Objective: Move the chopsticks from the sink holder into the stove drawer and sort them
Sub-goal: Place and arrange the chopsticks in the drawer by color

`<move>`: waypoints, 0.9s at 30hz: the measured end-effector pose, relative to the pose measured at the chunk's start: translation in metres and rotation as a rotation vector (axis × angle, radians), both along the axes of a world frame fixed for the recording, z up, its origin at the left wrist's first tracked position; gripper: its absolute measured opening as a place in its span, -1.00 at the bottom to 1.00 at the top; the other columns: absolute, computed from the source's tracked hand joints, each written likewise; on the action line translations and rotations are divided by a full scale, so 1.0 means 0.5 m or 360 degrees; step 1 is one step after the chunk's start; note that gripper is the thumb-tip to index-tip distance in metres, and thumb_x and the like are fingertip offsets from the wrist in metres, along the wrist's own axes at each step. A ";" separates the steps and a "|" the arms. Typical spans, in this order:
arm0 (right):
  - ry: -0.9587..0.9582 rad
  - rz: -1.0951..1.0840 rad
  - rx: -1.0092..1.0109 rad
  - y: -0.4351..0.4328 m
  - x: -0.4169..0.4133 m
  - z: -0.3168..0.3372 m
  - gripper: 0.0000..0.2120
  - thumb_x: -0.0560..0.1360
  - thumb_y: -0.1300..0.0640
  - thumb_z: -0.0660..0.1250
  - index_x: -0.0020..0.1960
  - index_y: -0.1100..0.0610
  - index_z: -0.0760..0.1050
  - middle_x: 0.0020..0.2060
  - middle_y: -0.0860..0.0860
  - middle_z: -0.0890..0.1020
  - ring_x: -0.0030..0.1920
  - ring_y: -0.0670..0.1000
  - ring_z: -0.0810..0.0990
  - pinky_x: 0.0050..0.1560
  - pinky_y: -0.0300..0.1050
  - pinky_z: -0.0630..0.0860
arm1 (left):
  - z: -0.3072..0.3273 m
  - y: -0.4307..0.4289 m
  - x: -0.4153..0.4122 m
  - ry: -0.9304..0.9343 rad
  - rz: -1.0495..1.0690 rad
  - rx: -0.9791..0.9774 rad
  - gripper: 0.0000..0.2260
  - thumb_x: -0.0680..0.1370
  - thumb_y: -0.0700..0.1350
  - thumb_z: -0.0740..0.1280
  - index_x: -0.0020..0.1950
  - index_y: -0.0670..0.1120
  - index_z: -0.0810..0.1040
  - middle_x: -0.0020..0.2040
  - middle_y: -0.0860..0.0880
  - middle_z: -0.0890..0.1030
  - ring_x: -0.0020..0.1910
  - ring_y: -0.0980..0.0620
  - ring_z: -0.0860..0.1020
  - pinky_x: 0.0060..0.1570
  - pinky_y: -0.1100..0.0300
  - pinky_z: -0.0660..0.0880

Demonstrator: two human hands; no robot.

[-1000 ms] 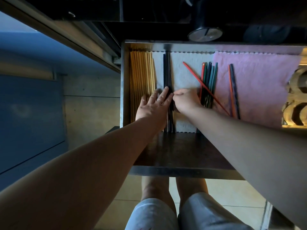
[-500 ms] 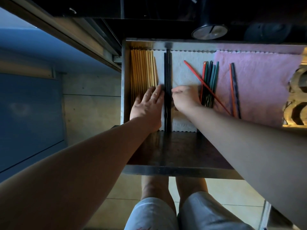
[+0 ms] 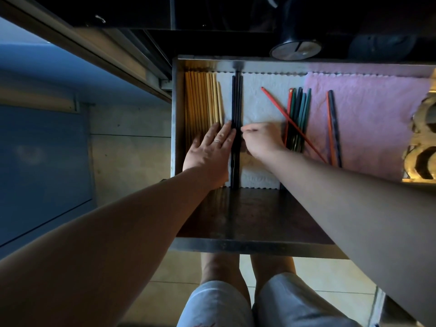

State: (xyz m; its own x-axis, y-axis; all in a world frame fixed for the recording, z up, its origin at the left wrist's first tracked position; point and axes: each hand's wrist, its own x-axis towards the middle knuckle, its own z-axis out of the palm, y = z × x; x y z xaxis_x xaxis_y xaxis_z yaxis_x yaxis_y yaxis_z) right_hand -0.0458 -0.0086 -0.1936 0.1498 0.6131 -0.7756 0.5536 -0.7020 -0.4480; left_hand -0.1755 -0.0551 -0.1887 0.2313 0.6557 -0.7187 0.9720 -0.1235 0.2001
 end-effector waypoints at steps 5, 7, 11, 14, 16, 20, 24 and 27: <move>0.0004 -0.0001 -0.0011 0.003 -0.003 0.000 -0.72 0.56 0.19 0.22 0.19 0.12 0.61 0.17 0.04 0.64 0.17 0.04 0.59 0.15 -0.21 0.50 | 0.006 0.001 -0.002 -0.0016 -0.0044 0.0006 -0.28 0.61 -0.14 0.14 0.59 0.09 -0.28 0.54 0.14 -0.40 0.56 0.02 -0.30 0.49 -0.11 -0.06; -0.0036 -0.0035 0.0026 0.006 -0.003 -0.006 -0.76 0.53 0.22 0.23 0.07 0.17 0.65 0.05 0.08 0.69 0.09 0.08 0.63 0.05 -0.17 0.52 | 0.006 0.003 -0.002 -0.0013 -0.0046 -0.0003 -0.28 0.61 -0.14 0.14 0.59 0.09 -0.27 0.54 0.15 -0.40 0.56 0.02 -0.30 0.49 -0.12 -0.06; 0.0000 -0.0062 0.0036 0.016 -0.008 -0.012 -0.73 0.53 0.22 0.24 0.16 0.12 0.63 0.14 0.03 0.66 0.18 0.03 0.60 0.13 -0.25 0.47 | 0.009 0.006 -0.001 0.0007 -0.0059 -0.0027 -0.28 0.60 -0.16 0.13 0.59 0.08 -0.28 0.54 0.16 -0.41 0.56 0.02 -0.29 0.49 -0.13 -0.04; 0.0055 -0.0143 0.0038 0.024 -0.010 -0.019 -0.74 0.51 0.23 0.25 0.10 0.12 0.65 0.06 0.05 0.69 0.09 0.05 0.65 0.17 -0.05 0.58 | 0.015 0.010 -0.001 0.0007 -0.0080 -0.0049 -0.26 0.58 -0.20 0.14 0.59 0.06 -0.28 0.55 0.14 -0.40 0.56 0.01 -0.29 0.49 -0.13 -0.05; 0.0040 -0.0170 0.0075 0.032 -0.011 -0.021 -0.75 0.48 0.22 0.26 0.07 0.12 0.66 0.02 0.06 0.71 0.06 0.04 0.67 0.14 -0.02 0.59 | 0.018 0.012 -0.003 0.0003 -0.0083 -0.0055 -0.25 0.57 -0.20 0.15 0.60 0.05 -0.27 0.55 0.13 -0.39 0.56 0.01 -0.29 0.49 -0.13 -0.05; 0.0067 -0.0163 0.0042 0.040 -0.015 -0.017 -0.74 0.48 0.23 0.27 0.08 0.12 0.66 0.02 0.06 0.71 0.06 0.03 0.67 0.13 -0.03 0.60 | 0.017 0.011 -0.009 0.0000 -0.0082 -0.0039 -0.28 0.58 -0.20 0.13 0.60 0.04 -0.25 0.56 0.12 -0.37 0.56 0.03 -0.29 0.49 -0.14 -0.02; 0.0039 -0.0103 0.0051 0.037 -0.015 -0.010 -0.73 0.48 0.22 0.27 0.11 0.10 0.65 0.05 0.04 0.70 0.08 0.02 0.66 0.17 -0.05 0.58 | 0.014 0.008 -0.009 0.0016 -0.0105 -0.0019 -0.27 0.58 -0.19 0.15 0.59 0.04 -0.26 0.56 0.12 -0.38 0.56 0.02 -0.28 0.49 -0.14 -0.02; 0.0070 -0.0115 0.0056 0.037 -0.019 -0.008 -0.73 0.51 0.24 0.26 0.13 0.12 0.64 0.07 0.06 0.69 0.10 0.03 0.65 0.18 -0.05 0.57 | 0.014 0.006 -0.008 0.0029 -0.0098 -0.0010 -0.25 0.57 -0.20 0.16 0.59 0.03 -0.27 0.55 0.11 -0.40 0.56 0.03 -0.29 0.49 -0.13 -0.02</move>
